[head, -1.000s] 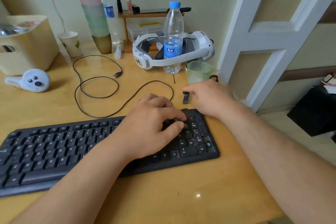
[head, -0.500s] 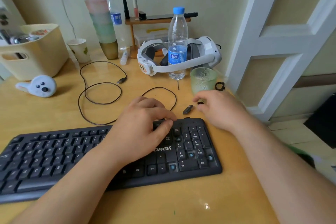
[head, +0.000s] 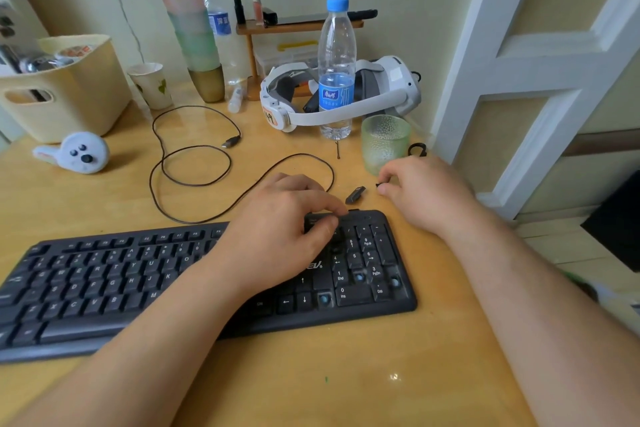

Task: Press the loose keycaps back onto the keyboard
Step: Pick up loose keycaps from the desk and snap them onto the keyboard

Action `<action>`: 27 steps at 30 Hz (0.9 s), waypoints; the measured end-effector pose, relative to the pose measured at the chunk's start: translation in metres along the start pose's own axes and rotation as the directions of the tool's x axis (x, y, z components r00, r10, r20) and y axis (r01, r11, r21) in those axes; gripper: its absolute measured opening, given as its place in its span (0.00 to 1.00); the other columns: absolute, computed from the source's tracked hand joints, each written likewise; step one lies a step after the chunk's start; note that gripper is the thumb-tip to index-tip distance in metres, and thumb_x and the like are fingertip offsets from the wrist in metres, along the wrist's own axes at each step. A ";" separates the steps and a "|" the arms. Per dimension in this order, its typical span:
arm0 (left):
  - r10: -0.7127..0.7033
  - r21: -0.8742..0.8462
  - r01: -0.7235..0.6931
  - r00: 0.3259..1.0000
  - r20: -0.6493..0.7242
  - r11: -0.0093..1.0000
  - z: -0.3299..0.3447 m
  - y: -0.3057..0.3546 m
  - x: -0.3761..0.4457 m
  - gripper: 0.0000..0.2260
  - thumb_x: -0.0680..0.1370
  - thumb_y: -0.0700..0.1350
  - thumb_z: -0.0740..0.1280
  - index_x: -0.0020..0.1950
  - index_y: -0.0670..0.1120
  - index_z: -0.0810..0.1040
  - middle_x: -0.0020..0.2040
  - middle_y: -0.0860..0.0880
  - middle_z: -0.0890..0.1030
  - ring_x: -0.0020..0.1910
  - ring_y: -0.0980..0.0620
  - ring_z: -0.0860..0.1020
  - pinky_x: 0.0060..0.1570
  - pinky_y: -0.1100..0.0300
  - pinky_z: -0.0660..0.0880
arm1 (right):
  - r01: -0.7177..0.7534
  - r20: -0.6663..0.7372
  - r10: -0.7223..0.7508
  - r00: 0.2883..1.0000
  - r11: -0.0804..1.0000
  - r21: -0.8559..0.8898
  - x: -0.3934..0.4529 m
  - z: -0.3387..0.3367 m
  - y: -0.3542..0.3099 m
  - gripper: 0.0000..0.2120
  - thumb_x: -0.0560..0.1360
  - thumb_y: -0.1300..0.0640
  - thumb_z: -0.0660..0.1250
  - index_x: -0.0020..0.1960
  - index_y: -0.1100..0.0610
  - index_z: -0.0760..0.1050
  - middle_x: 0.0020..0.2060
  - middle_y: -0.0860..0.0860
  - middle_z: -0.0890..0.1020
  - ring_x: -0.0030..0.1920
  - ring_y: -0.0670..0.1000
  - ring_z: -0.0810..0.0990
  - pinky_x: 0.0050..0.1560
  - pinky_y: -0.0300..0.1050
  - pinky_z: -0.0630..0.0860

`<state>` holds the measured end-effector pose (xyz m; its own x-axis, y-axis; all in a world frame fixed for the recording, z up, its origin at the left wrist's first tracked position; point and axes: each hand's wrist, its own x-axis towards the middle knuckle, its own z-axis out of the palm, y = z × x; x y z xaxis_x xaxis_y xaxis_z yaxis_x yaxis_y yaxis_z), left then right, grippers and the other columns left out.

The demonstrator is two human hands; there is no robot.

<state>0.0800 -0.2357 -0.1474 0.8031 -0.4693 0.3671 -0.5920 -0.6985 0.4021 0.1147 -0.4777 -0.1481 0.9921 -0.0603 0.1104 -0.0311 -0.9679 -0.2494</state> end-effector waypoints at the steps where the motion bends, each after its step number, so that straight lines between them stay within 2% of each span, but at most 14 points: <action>1: -0.005 -0.007 0.005 1.000 -0.006 1.000 0.000 0.000 0.000 0.09 0.80 0.51 0.69 0.57 0.62 0.84 0.52 0.61 0.80 0.57 0.56 0.74 0.57 0.58 0.72 | 0.007 -0.021 -0.006 1.000 0.999 0.036 -0.001 0.001 -0.002 0.05 0.80 0.45 0.67 0.52 0.43 0.80 0.49 0.48 0.82 0.48 0.54 0.78 0.46 0.50 0.77; 2: -0.011 -0.021 0.011 1.000 -0.020 1.000 0.000 0.000 0.000 0.09 0.80 0.51 0.69 0.58 0.62 0.84 0.53 0.61 0.80 0.58 0.57 0.74 0.56 0.59 0.73 | 0.021 -0.043 -0.015 0.999 0.991 0.131 -0.002 0.000 -0.006 0.05 0.80 0.45 0.67 0.52 0.43 0.81 0.47 0.47 0.82 0.49 0.53 0.79 0.48 0.50 0.77; 3: -0.019 -0.045 0.017 0.999 -0.043 0.999 0.000 0.000 0.000 0.11 0.80 0.51 0.69 0.61 0.62 0.83 0.54 0.61 0.80 0.58 0.58 0.75 0.55 0.59 0.74 | 0.034 -0.047 -0.020 0.999 0.953 0.301 -0.005 0.000 -0.011 0.05 0.80 0.46 0.68 0.52 0.45 0.82 0.46 0.46 0.84 0.49 0.51 0.81 0.49 0.48 0.78; 4: -0.031 -0.079 0.025 0.997 -0.072 0.997 -0.001 0.001 0.000 0.13 0.80 0.52 0.70 0.64 0.62 0.81 0.54 0.61 0.80 0.57 0.59 0.76 0.55 0.60 0.75 | 0.033 -0.019 -0.028 0.999 0.853 0.521 -0.008 -0.001 -0.018 0.04 0.80 0.48 0.69 0.51 0.47 0.83 0.42 0.45 0.84 0.45 0.48 0.82 0.46 0.46 0.77; 5: -0.047 -0.122 0.034 0.994 -0.104 0.992 -0.001 0.003 -0.001 0.16 0.79 0.53 0.71 0.67 0.61 0.78 0.54 0.61 0.80 0.57 0.60 0.77 0.55 0.60 0.76 | 0.001 0.047 -0.052 0.998 0.692 0.722 -0.012 -0.002 -0.026 0.04 0.81 0.51 0.70 0.51 0.49 0.83 0.35 0.43 0.83 0.37 0.46 0.80 0.39 0.44 0.73; 6: -0.063 -0.165 0.040 0.989 -0.135 0.985 -0.002 0.004 -0.001 0.19 0.78 0.53 0.72 0.68 0.61 0.76 0.53 0.61 0.81 0.56 0.60 0.78 0.55 0.59 0.76 | -0.061 0.129 -0.097 0.987 0.515 0.855 -0.016 -0.004 -0.035 0.04 0.82 0.54 0.69 0.51 0.52 0.82 0.28 0.44 0.77 0.29 0.47 0.73 0.33 0.42 0.64; 7: -0.075 -0.198 0.041 0.983 -0.166 0.979 -0.002 0.005 0.000 0.21 0.77 0.54 0.73 0.69 0.59 0.74 0.52 0.60 0.81 0.55 0.59 0.79 0.54 0.58 0.77 | -0.130 0.197 -0.151 0.969 0.367 0.921 -0.019 -0.005 -0.041 0.05 0.82 0.56 0.67 0.52 0.56 0.80 0.25 0.46 0.70 0.26 0.48 0.64 0.32 0.43 0.54; 8: -0.085 -0.218 0.041 0.978 -0.193 0.975 -0.003 0.005 0.000 0.21 0.76 0.54 0.74 0.68 0.58 0.74 0.50 0.59 0.82 0.54 0.59 0.80 0.54 0.58 0.77 | -0.184 0.243 -0.194 0.951 0.279 0.942 -0.021 -0.006 -0.045 0.06 0.83 0.56 0.67 0.52 0.58 0.79 0.25 0.48 0.65 0.27 0.48 0.59 0.33 0.45 0.50; 10: -0.102 -0.233 0.045 0.966 -0.238 0.971 -0.004 0.006 0.000 0.20 0.75 0.52 0.76 0.65 0.57 0.75 0.48 0.59 0.83 0.52 0.59 0.80 0.52 0.61 0.77 | -0.219 0.276 -0.233 0.933 0.244 0.945 -0.023 -0.009 -0.050 0.07 0.83 0.55 0.66 0.54 0.59 0.78 0.29 0.50 0.62 0.28 0.48 0.56 0.32 0.45 0.48; 13: -0.154 -0.288 0.071 0.949 -0.276 0.955 -0.006 0.008 0.000 0.15 0.75 0.48 0.78 0.59 0.56 0.78 0.44 0.61 0.84 0.50 0.61 0.81 0.50 0.71 0.74 | -0.233 0.289 -0.244 0.926 0.235 0.944 -0.026 -0.012 -0.052 0.07 0.83 0.56 0.65 0.53 0.58 0.78 0.28 0.49 0.65 0.26 0.46 0.58 0.31 0.43 0.49; 19: -0.186 -0.335 0.082 0.938 -0.292 0.939 -0.007 0.011 -0.001 0.10 0.76 0.48 0.77 0.55 0.57 0.82 0.43 0.61 0.84 0.49 0.58 0.81 0.50 0.62 0.77 | -0.236 0.288 -0.285 0.914 0.204 0.950 -0.027 -0.013 -0.051 0.06 0.81 0.55 0.67 0.50 0.57 0.78 0.29 0.50 0.68 0.26 0.46 0.60 0.31 0.43 0.50; 23: -0.118 -0.303 0.023 0.948 -0.297 0.953 -0.007 0.009 0.000 0.12 0.77 0.43 0.74 0.58 0.55 0.85 0.43 0.59 0.83 0.49 0.55 0.81 0.51 0.58 0.78 | -0.234 0.270 -0.290 0.918 0.151 0.960 -0.027 -0.011 -0.050 0.10 0.71 0.52 0.72 0.48 0.58 0.80 0.33 0.52 0.76 0.28 0.47 0.69 0.27 0.36 0.61; 25: -0.094 -0.319 0.002 0.957 -0.273 0.948 -0.007 0.008 0.001 0.13 0.78 0.41 0.73 0.60 0.55 0.85 0.45 0.58 0.83 0.51 0.53 0.81 0.51 0.58 0.79 | -0.228 0.256 -0.293 0.921 0.126 0.965 -0.026 -0.010 -0.049 0.12 0.72 0.57 0.72 0.54 0.61 0.80 0.37 0.54 0.80 0.31 0.47 0.74 0.28 0.33 0.68; 27: -0.091 -0.348 -0.007 0.960 -0.264 0.938 -0.007 0.008 0.000 0.15 0.79 0.39 0.71 0.62 0.55 0.85 0.48 0.58 0.84 0.52 0.55 0.81 0.52 0.62 0.79 | -0.194 0.229 -0.300 0.926 0.141 0.971 -0.026 -0.009 -0.049 0.12 0.75 0.64 0.71 0.58 0.62 0.79 0.40 0.55 0.83 0.34 0.48 0.78 0.32 0.34 0.73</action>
<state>0.0744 -0.2376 -0.1379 0.8072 -0.2445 0.5372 -0.5839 -0.4640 0.6661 0.0889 -0.4307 -0.1297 0.9559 0.2903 -0.0433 -0.0789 0.1122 -0.9906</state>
